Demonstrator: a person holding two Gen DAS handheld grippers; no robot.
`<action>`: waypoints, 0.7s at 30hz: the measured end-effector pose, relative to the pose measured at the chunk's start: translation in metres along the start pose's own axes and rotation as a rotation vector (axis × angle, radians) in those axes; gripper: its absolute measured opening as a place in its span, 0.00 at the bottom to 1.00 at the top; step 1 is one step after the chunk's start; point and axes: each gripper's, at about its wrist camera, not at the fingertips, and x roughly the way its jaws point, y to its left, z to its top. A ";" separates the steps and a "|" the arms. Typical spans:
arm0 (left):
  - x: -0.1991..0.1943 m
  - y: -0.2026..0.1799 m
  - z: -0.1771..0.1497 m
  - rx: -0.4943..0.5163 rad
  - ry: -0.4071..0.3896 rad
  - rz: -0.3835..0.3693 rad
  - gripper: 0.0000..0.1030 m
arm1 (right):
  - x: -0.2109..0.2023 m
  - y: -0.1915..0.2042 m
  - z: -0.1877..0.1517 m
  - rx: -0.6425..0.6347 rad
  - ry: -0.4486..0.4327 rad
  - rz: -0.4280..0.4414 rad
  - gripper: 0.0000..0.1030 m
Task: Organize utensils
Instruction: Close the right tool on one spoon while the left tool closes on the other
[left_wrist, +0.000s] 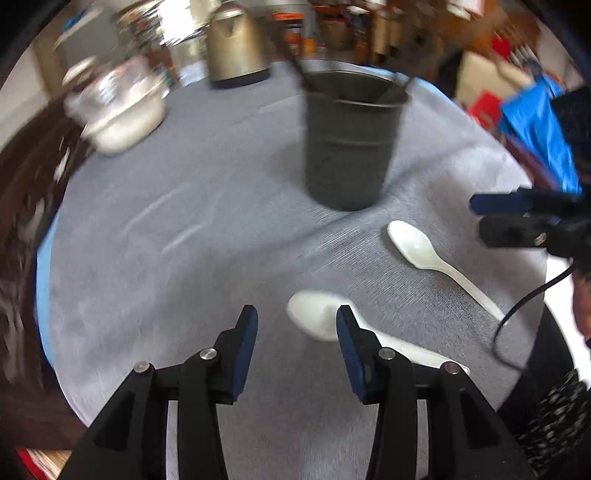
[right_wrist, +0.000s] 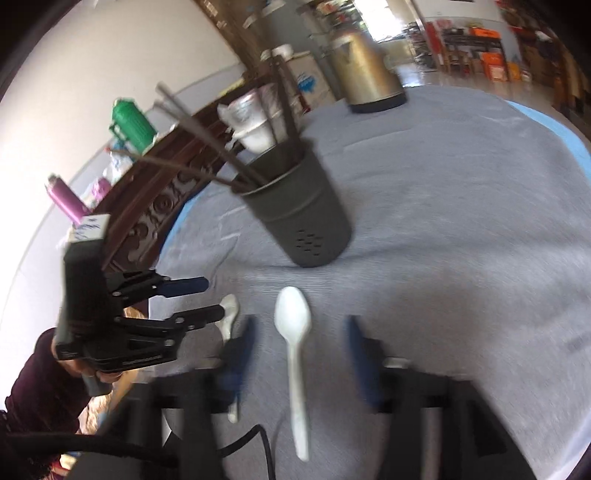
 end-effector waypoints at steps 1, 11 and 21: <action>-0.001 0.008 -0.004 -0.051 0.006 -0.014 0.44 | 0.008 0.007 0.003 -0.024 0.007 -0.015 0.65; -0.010 0.043 -0.027 -0.473 0.124 -0.240 0.45 | 0.076 0.041 0.021 -0.153 0.221 -0.205 0.35; 0.022 0.027 0.003 -0.562 0.205 -0.164 0.56 | 0.045 0.018 0.014 -0.117 0.135 -0.239 0.31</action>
